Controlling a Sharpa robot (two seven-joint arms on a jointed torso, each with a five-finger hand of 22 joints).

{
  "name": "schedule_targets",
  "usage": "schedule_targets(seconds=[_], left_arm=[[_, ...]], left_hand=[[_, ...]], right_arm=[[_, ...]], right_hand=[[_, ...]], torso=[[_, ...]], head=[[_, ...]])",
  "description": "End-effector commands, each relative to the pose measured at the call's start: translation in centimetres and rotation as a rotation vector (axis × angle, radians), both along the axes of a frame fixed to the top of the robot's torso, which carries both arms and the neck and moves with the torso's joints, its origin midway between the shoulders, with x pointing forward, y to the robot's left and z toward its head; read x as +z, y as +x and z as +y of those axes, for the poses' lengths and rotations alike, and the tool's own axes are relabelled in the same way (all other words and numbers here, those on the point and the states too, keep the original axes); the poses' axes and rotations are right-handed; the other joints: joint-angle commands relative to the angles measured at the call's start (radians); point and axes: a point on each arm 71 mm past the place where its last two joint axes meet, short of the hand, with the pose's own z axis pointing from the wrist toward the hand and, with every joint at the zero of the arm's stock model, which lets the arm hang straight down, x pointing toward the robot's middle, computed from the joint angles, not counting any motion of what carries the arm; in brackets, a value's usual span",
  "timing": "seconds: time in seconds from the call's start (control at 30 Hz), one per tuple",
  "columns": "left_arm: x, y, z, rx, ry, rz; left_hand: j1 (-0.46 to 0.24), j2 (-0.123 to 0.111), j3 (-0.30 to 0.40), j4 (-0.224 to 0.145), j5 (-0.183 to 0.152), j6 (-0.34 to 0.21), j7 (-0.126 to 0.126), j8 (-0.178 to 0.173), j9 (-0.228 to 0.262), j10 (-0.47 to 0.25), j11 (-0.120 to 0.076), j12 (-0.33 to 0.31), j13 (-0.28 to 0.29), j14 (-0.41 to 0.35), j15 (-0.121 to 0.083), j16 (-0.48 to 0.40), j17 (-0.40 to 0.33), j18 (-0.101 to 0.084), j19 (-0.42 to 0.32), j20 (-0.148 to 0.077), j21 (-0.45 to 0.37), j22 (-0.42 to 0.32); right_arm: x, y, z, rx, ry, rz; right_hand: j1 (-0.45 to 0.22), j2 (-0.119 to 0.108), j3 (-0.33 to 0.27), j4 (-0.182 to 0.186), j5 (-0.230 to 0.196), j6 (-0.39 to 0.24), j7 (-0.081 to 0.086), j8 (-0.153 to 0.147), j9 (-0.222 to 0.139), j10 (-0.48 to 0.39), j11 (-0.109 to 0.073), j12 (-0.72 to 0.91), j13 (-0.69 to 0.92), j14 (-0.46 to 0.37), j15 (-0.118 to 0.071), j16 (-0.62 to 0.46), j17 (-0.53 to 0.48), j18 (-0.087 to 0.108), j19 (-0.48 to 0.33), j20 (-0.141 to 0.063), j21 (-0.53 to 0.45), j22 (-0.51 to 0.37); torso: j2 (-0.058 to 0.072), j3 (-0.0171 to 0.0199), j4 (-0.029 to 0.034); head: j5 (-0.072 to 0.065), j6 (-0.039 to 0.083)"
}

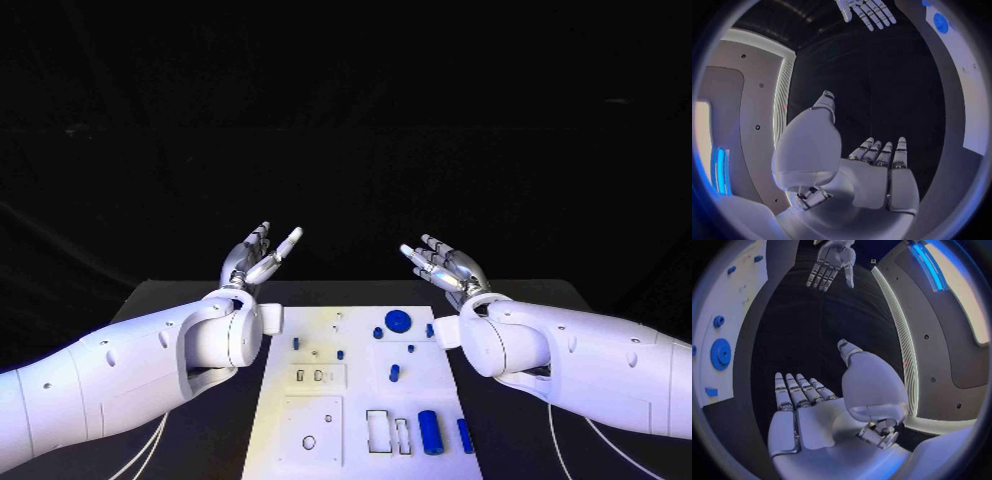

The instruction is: Assemble the parts on the task board

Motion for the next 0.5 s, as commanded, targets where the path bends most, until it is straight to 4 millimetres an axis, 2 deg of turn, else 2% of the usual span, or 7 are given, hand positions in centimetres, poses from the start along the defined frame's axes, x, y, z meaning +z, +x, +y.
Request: schedule_targets(seconds=[0.03, 0.17, 0.2, 0.3, 0.37, 0.4, 0.5], left_arm=[[0.3, 0.0, -0.5, -0.052, -0.054, -0.028], [0.3, 0.0, -0.5, -0.052, -0.054, -0.028], [0.5, -0.2, 0.7, -0.053, -0.068, -0.022], [0.6, -0.2, 1.0, -0.051, -0.07, -0.026], [0.7, -0.2, 1.2, -0.052, -0.072, -0.025], [0.7, -0.2, 1.3, -0.053, -0.073, -0.025], [0.8, -0.2, 1.4, -0.066, -0.072, -0.023]], left_hand=[[0.055, -0.003, 0.002, 0.017, 0.005, 0.011, 0.024, 0.007, 0.003, 0.004, 0.015, 0.005, 0.002, 0.004, 0.018, 0.005, 0.002, 0.014, 0.003, 0.019, 0.006, 0.002], [0.066, 0.036, 0.034, 0.016, -0.004, 0.032, 0.044, 0.013, 0.008, 0.028, 0.036, 0.01, 0.006, 0.028, 0.03, 0.012, 0.009, 0.013, 0.001, 0.028, 0.008, 0.003], [0.08, 0.059, 0.059, 0.014, -0.008, 0.064, 0.059, 0.022, 0.014, 0.056, 0.052, 0.015, 0.01, 0.053, 0.034, 0.019, 0.015, 0.017, 0.001, 0.037, 0.012, 0.004], [0.127, 0.114, 0.116, 0.01, -0.018, 0.199, 0.102, 0.064, 0.041, 0.184, 0.1, 0.041, 0.024, 0.172, 0.062, 0.059, 0.043, 0.015, 0.087, 0.059, 0.058, 0.029], [0.168, 0.126, 0.141, 0.006, -0.021, 0.319, 0.118, 0.105, 0.066, 0.32, 0.123, 0.065, 0.035, 0.348, 0.1, 0.125, 0.081, -0.021, 0.279, 0.061, 0.158, 0.079], [0.189, 0.131, 0.152, 0.003, -0.023, 0.378, 0.13, 0.127, 0.079, 0.407, 0.139, 0.082, 0.042, 0.464, 0.098, 0.17, 0.105, -0.02, 0.402, 0.061, 0.221, 0.108], [0.233, 0.127, 0.171, -0.007, -0.025, 0.529, 0.135, 0.183, 0.112, 0.682, 0.142, 0.143, 0.063, 0.696, 0.07, 0.266, 0.153, 0.01, 0.556, 0.058, 0.301, 0.136]], right_arm=[[-0.1, 0.1, 0.9, 0.153, 0.022, 0.04], [-0.1, 0.3, 1.0, 0.174, 0.017, 0.047], [1.1, 1.3, -0.9, 0.156, -0.169, -0.127], [1.5, 1.5, -1.3, 0.161, -0.251, -0.183], [1.8, 1.7, -1.4, 0.169, -0.314, -0.223], [2.0, 1.8, -1.5, 0.175, -0.34, -0.238], [2.6, 2.1, -1.5, 0.213, -0.432, -0.275]], right_hand=[[0.132, -0.015, 0.03, -0.044, 0.011, 0.152, 0.169, 0.045, 0.032, 0.202, 0.009, 0.031, 0.016, 0.207, 0.005, 0.05, 0.033, 0.021, 0.156, 0.009, 0.063, 0.03], [0.186, -0.024, 0.05, -0.09, 0.011, 0.293, 0.165, 0.089, 0.06, 0.382, -0.006, 0.053, 0.027, 0.383, -0.017, 0.091, 0.058, 0.041, 0.256, 0.007, 0.101, 0.044], [0.197, -0.027, 0.054, -0.1, 0.01, 0.326, 0.161, 0.099, 0.067, 0.437, -0.011, 0.061, 0.03, 0.428, -0.022, 0.102, 0.064, 0.048, 0.282, 0.006, 0.11, 0.047], [0.249, -0.039, 0.096, -0.162, 0.011, 0.502, 0.149, 0.151, 0.099, 0.644, -0.032, 0.081, 0.036, 0.604, -0.048, 0.14, 0.084, 0.073, 0.397, 0.007, 0.146, 0.054], [0.253, -0.045, 0.111, -0.177, 0.011, 0.57, 0.141, 0.171, 0.111, 0.677, -0.041, 0.082, 0.037, 0.633, -0.057, 0.145, 0.085, 0.083, 0.474, 0.006, 0.171, 0.062], [0.253, -0.054, 0.137, -0.191, 0.012, 0.658, 0.132, 0.194, 0.124, 0.726, -0.054, 0.083, 0.036, 0.675, -0.071, 0.154, 0.088, 0.094, 0.509, 0.005, 0.183, 0.063], [0.245, -0.075, 0.173, -0.207, 0.012, 0.704, 0.119, 0.2, 0.125, 0.778, -0.067, 0.075, 0.035, 0.728, -0.087, 0.166, 0.092, 0.1, 0.556, -0.003, 0.199, 0.063]], torso=[[0.0, 0.0, -0.0003], [0.0, 0.0, -0.0003], [0.016, -0.0021, 0.0006], [0.022, -0.0022, 0.001], [0.024, -0.0021, 0.001], [0.026, -0.0025, 0.0014], [0.03, -0.002, 0.0026]], head=[[0.0, 0.0], [0.0, 0.0], [-0.002, -0.014], [-0.003, -0.013], [-0.004, -0.014], [-0.004, -0.015], [-0.007, -0.015]])
